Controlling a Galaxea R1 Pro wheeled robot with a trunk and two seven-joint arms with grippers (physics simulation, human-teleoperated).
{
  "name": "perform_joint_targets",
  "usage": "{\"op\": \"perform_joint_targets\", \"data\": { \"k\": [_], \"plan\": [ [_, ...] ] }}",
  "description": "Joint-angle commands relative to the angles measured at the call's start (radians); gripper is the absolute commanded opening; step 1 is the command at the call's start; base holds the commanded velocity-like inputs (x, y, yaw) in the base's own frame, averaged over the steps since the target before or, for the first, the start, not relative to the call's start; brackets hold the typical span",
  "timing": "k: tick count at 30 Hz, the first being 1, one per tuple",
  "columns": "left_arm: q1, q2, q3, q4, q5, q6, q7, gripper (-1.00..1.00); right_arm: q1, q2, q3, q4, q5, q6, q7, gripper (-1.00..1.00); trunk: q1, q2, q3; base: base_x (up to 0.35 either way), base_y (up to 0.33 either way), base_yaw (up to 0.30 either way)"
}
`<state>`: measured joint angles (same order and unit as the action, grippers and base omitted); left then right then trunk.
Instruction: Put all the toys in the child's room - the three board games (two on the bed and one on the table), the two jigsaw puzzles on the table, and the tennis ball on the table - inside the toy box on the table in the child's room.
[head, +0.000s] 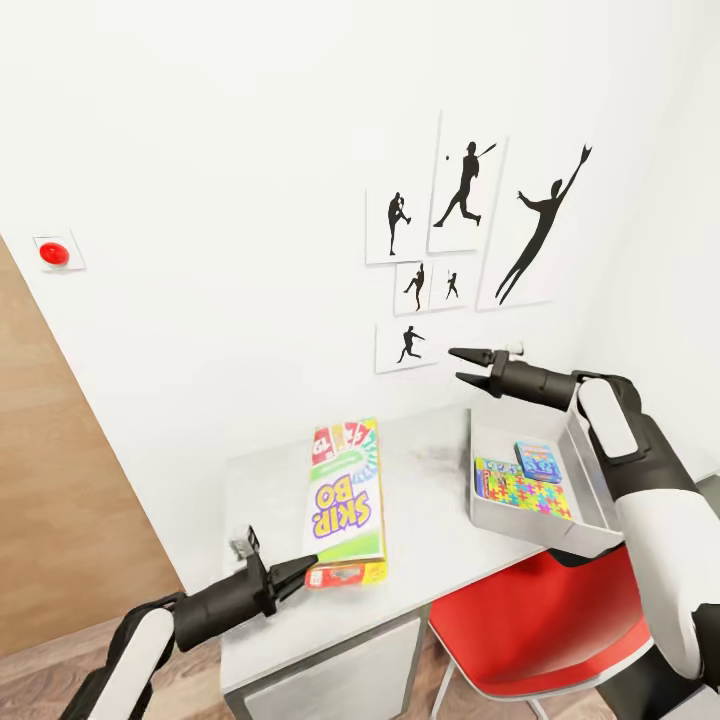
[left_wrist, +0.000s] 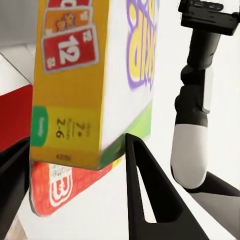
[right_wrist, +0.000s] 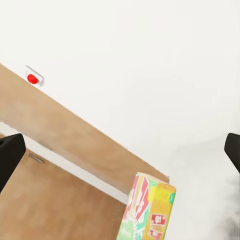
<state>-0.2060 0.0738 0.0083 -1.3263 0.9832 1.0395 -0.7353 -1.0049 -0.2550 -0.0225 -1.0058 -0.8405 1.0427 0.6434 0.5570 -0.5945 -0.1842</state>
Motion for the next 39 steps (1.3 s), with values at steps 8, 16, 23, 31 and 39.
{"op": "perform_joint_targets", "data": {
  "k": [8,16,23,31,39],
  "plan": [
    [-0.177,0.052,-0.034,0.103,0.001,0.008,-0.004,-1.00,0.000,-0.001,-0.030,-0.085,0.006,0.005,0.007,1.00,0.000,-0.001,-0.002,0.000,0.000,0.000],
    [-0.335,0.054,-0.172,0.229,0.053,0.008,-0.007,-1.00,0.001,-0.001,-0.037,-0.091,0.007,0.005,0.006,1.00,0.000,-0.001,-0.002,0.000,0.000,0.000],
    [-0.351,0.054,-0.233,0.228,0.086,0.008,-0.007,-1.00,0.001,0.000,-0.036,-0.087,0.007,0.005,0.005,1.00,0.000,-0.001,-0.002,0.000,0.000,0.000],
    [-0.344,0.059,-0.237,0.149,0.098,0.008,-0.007,-1.00,0.000,0.005,-0.036,-0.078,0.008,0.005,-0.017,1.00,0.000,-0.001,-0.002,0.000,0.000,0.000],
    [-0.341,0.076,-0.237,0.109,0.115,0.008,-0.007,-1.00,-0.001,0.003,-0.036,-0.077,0.006,0.005,-0.039,1.00,0.000,-0.001,0.002,0.000,0.000,-0.077]
  ]
}}
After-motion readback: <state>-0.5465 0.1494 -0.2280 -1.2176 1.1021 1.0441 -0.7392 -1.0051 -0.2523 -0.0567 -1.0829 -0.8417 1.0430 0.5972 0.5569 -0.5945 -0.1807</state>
